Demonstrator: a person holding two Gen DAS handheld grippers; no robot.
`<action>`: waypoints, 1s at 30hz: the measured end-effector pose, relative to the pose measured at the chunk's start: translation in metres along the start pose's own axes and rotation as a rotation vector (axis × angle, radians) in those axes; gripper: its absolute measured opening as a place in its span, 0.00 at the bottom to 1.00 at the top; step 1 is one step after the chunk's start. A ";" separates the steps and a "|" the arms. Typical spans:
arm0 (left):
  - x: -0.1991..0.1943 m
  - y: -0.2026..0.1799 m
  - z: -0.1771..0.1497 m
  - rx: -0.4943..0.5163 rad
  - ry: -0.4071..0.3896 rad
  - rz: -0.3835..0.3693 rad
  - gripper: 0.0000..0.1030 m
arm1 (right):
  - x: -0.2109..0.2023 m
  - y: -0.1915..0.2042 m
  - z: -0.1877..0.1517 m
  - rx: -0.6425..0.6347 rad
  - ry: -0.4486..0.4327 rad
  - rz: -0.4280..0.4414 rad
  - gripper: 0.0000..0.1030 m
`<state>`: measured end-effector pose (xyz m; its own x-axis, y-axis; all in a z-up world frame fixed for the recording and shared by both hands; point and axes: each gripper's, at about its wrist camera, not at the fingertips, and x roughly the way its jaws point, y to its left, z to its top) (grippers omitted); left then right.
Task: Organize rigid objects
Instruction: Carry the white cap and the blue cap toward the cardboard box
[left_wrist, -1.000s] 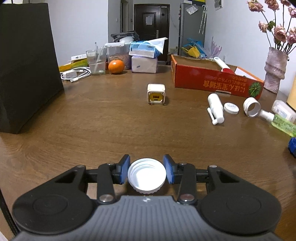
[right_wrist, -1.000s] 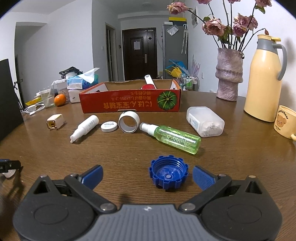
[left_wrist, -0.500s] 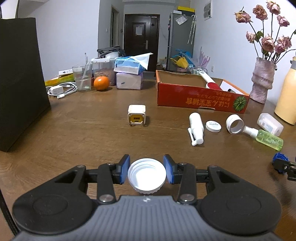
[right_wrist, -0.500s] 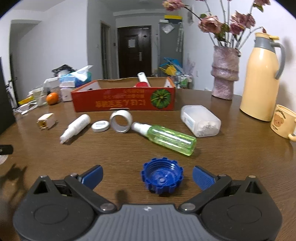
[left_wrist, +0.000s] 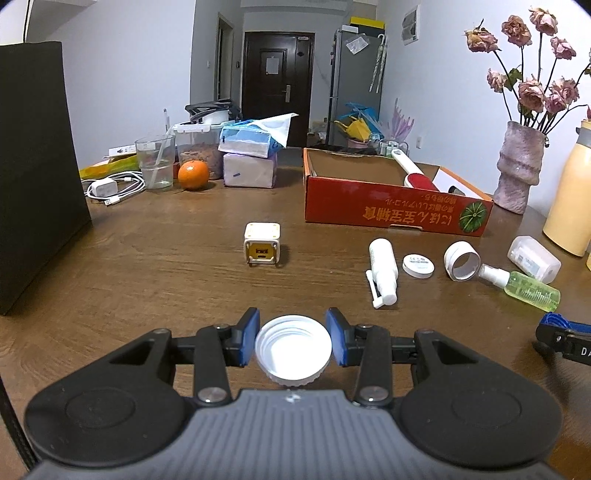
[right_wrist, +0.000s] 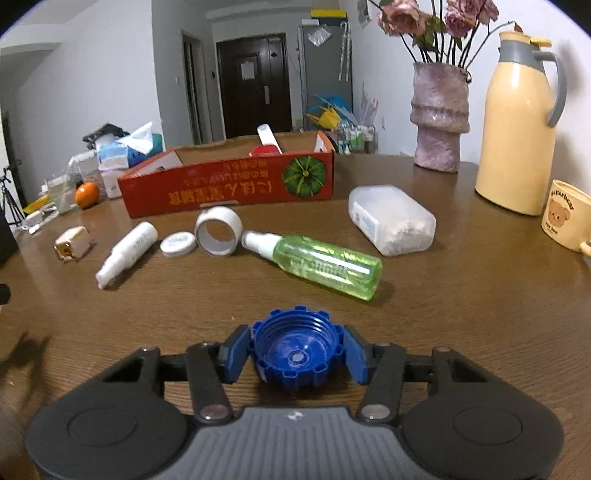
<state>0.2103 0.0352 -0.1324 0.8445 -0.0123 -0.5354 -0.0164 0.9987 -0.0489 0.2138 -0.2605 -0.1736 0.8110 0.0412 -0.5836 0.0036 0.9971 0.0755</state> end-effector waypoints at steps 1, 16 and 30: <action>0.000 0.000 0.001 -0.002 -0.002 -0.005 0.39 | -0.001 0.000 0.001 0.002 -0.009 0.001 0.51; 0.001 -0.015 0.022 -0.007 -0.043 -0.052 0.39 | -0.012 0.012 0.017 -0.014 -0.076 0.045 0.51; 0.010 -0.038 0.059 -0.007 -0.092 -0.095 0.39 | -0.011 0.024 0.051 -0.035 -0.148 0.085 0.51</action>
<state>0.2515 0.0004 -0.0862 0.8881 -0.1015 -0.4482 0.0623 0.9929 -0.1015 0.2345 -0.2402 -0.1241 0.8846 0.1185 -0.4511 -0.0872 0.9921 0.0898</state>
